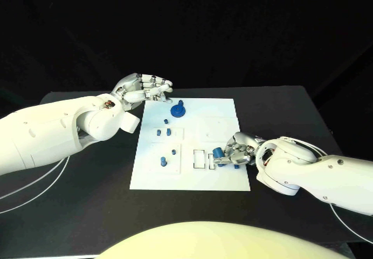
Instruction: Assemble the parts on the task board
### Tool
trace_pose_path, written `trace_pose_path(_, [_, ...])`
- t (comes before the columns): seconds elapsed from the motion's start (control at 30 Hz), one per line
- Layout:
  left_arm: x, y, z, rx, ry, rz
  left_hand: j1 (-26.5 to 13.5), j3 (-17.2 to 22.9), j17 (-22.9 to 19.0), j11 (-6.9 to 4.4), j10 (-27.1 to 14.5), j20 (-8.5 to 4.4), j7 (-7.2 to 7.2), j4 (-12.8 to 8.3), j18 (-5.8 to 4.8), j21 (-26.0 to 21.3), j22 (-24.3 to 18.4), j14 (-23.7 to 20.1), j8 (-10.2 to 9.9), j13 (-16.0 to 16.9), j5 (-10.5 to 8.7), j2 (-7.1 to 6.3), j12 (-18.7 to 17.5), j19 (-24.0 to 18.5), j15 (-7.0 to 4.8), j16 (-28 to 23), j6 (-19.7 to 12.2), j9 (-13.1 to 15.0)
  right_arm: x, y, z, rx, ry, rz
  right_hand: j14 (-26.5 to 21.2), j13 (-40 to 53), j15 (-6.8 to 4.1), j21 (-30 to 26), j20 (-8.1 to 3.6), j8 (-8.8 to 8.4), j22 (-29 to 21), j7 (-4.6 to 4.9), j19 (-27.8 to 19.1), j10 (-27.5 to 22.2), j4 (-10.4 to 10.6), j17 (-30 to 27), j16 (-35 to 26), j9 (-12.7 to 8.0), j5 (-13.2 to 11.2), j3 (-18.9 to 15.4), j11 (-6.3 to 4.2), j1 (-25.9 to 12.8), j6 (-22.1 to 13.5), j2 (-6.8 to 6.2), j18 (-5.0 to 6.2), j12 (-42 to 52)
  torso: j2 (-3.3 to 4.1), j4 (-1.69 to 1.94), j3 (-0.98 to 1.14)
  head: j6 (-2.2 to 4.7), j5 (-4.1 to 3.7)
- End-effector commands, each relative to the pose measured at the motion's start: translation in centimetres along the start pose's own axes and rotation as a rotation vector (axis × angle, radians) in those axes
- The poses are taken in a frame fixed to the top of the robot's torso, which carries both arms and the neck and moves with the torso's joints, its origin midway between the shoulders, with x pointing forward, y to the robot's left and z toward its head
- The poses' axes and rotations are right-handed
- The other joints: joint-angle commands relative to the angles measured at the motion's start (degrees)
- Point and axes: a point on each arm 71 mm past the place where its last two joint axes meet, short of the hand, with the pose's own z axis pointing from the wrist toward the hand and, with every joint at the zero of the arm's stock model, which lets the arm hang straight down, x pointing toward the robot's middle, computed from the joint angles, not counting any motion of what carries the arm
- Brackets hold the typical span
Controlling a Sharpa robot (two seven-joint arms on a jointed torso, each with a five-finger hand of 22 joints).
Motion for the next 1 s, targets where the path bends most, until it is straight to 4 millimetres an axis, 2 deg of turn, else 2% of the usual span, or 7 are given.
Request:
trace_pose_path(0.03, [0.2,-0.1,0.0,0.006,0.017,-0.004,-0.4,0.0,-0.1,0.05,-0.2,0.0,1.15,0.2,0.25,-0.2,0.0,-0.4,0.2,-0.1,0.03,0.01,0.4,0.5,-0.09,0.2,-0.5,-0.1,0.1,-0.2,0.2,0.01,0.007,-0.042,4.7,0.1,-0.47,-0.2,-0.57,0.15,9.8,-0.13,0.0,0.3,-0.1,9.8,0.2,0.1,0.1,-0.2,-0.22,1.5,-0.5,0.17,-0.42,-0.3,-0.02,0.0,0.03,0.01,0.0])
trace_pose_path(0.23, [0.2,-0.1,0.0,0.005,0.017,-0.004,-0.4,0.0,-0.1,0.05,-0.2,0.0,1.15,0.2,0.25,-0.2,0.0,-0.4,0.2,-0.1,0.03,0.01,0.4,0.5,-0.09,0.2,-0.5,-0.1,-0.1,-0.4,0.5,0.026,0.013,-0.054,4.8,0.6,-0.55,0.1,-0.68,0.72,9.9,-0.19,0.1,0.5,-0.8,10.0,0.2,0.4,0.0,0.3,-0.29,7.1,-0.9,1.38,-0.48,-0.6,-0.01,0.02,-0.05,0.01,-0.06])
trace_pose_path(0.37, [0.2,-0.1,0.0,0.005,0.017,-0.003,-0.4,0.0,-0.1,0.05,-0.2,0.0,1.15,0.2,0.25,-0.2,0.0,-0.4,0.2,-0.1,0.03,0.01,0.4,0.5,-0.09,0.2,-0.5,-0.1,0.0,-0.4,0.5,0.034,0.026,-0.048,4.8,0.9,-0.71,0.1,-0.79,0.55,9.9,-0.32,0.1,0.5,-2.3,10.0,0.2,0.2,0.4,2.9,-0.47,12.2,-1.0,2.43,-0.47,-0.7,-0.04,-0.02,-0.05,0.01,-0.09])
trace_pose_path(0.4, [0.2,-0.1,0.0,0.005,0.017,-0.003,-0.4,0.0,-0.1,0.05,-0.2,0.0,1.15,0.2,0.25,-0.2,0.0,-0.4,0.2,-0.1,0.03,0.01,0.4,0.5,-0.09,0.2,-0.5,-0.1,0.0,-0.4,0.5,0.036,0.03,-0.041,4.8,1.0,-0.86,0.3,-0.88,0.32,9.9,-0.52,0.1,0.5,-3.2,10.1,0.2,0.0,0.5,4.6,-0.66,14.7,-1.0,2.97,-0.49,-0.8,-0.05,-0.04,-0.03,0.01,-0.06])
trace_pose_path(0.53, [0.2,-0.1,0.0,0.005,0.017,-0.003,-0.4,0.0,-0.1,0.05,-0.2,0.0,1.15,0.2,0.25,-0.2,0.0,-0.4,0.2,-0.1,0.03,0.01,0.4,0.5,-0.09,0.2,-0.5,-0.1,0.0,-0.5,0.3,0.039,0.035,-0.01,4.8,1.3,-0.98,0.3,-1.07,-0.36,9.9,-0.61,0.1,0.7,-3.7,10.0,0.2,-0.8,0.4,7.5,-0.79,17.3,-0.2,2.9,-0.51,-0.9,-0.04,-0.06,0.05,0.01,-0.03])
trace_pose_path(0.83, [0.1,-0.1,0.0,0.003,0.016,-0.002,-0.4,0.0,-0.1,0.05,-0.2,0.0,1.15,0.2,0.25,-0.2,0.0,-0.4,0.2,-0.1,0.03,0.01,0.4,0.5,-0.09,0.2,-0.5,-0.1,-0.7,-0.3,-0.4,0.03,0.016,0.091,4.9,2.8,-1.0,1.4,-1.1,-0.76,10.2,-0.67,0.5,1.9,-0.3,10.7,0.4,-1.5,0.2,9.6,-0.82,13.8,1.1,1.05,-0.69,-0.2,-0.12,-0.04,-0.02,0.01,-0.1])
trace_pose_path(1.0, [0.2,-0.1,0.0,0.003,0.017,-0.003,-0.4,0.0,-0.1,0.05,-0.2,0.0,1.15,0.2,0.25,-0.2,0.0,-0.4,0.2,-0.1,0.03,0.01,0.4,0.5,-0.09,0.2,-0.5,-0.1,-1.6,-0.1,-0.6,0.019,-0.021,0.132,4.9,3.1,-0.96,1.3,-1.08,-0.8,10.1,-0.66,0.5,2.2,0.0,10.7,0.4,-1.6,0.2,10.9,-0.78,10.4,1.4,0.87,-0.67,-0.3,-0.1,-0.02,-0.04,0.01,-0.16])
